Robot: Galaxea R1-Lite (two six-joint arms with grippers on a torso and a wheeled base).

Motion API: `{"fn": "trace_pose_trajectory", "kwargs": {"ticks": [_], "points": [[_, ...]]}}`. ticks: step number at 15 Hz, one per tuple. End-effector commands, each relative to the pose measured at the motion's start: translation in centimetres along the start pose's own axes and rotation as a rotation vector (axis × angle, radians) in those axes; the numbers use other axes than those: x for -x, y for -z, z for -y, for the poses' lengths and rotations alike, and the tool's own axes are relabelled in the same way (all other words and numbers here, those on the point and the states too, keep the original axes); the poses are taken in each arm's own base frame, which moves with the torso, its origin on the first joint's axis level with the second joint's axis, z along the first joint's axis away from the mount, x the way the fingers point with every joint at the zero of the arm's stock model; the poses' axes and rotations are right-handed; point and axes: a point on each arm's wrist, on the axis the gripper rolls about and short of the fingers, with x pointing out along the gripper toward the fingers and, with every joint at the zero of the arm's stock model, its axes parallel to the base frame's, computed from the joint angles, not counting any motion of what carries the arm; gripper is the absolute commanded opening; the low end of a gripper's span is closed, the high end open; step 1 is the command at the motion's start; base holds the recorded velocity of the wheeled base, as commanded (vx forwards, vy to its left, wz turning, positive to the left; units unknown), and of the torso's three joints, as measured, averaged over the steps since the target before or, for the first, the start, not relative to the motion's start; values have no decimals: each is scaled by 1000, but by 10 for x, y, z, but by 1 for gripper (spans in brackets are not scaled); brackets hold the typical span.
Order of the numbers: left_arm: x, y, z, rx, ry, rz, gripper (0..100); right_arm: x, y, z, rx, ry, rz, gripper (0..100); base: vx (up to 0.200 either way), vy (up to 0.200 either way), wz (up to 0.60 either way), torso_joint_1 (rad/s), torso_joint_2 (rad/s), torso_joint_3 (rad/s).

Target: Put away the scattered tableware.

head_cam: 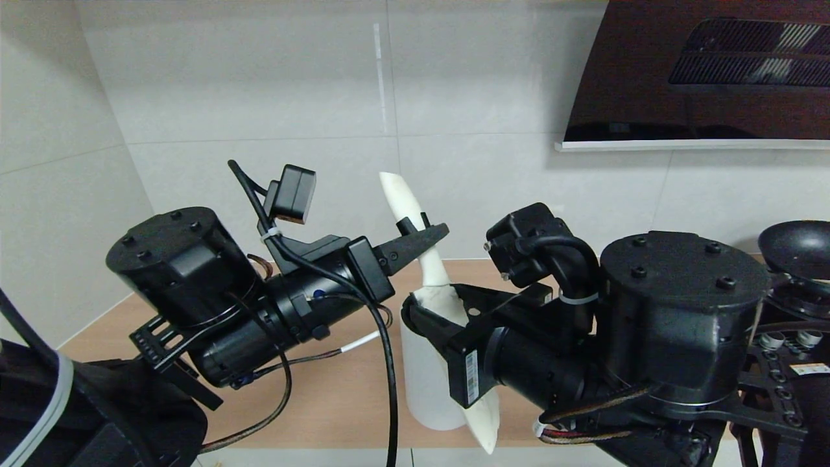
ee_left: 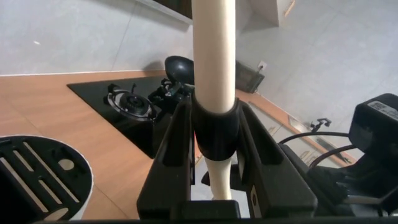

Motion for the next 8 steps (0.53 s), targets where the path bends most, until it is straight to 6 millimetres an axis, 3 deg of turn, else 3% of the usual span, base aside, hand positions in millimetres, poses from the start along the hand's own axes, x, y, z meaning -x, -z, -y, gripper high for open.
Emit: {"fn": "trace_pose_trajectory", "kwargs": {"ticks": [1, 6, 8], "points": [[0, -1, 2, -1, 4, 2, 0, 0, 0, 0, 0, -1, 0, 100, 0, 0, 0, 0, 0, 0], [2, -8, 8, -16, 20, 25, 0, 3, -1, 0, -3, -1, 5, 100, 0, 0, 0, 0, 0, 0], [2, -20, 7, -58, 8, 56, 0, 13, -6, 9, -7, 15, 19, 100, 0, 0, 0, 0, 0, 0]]}}
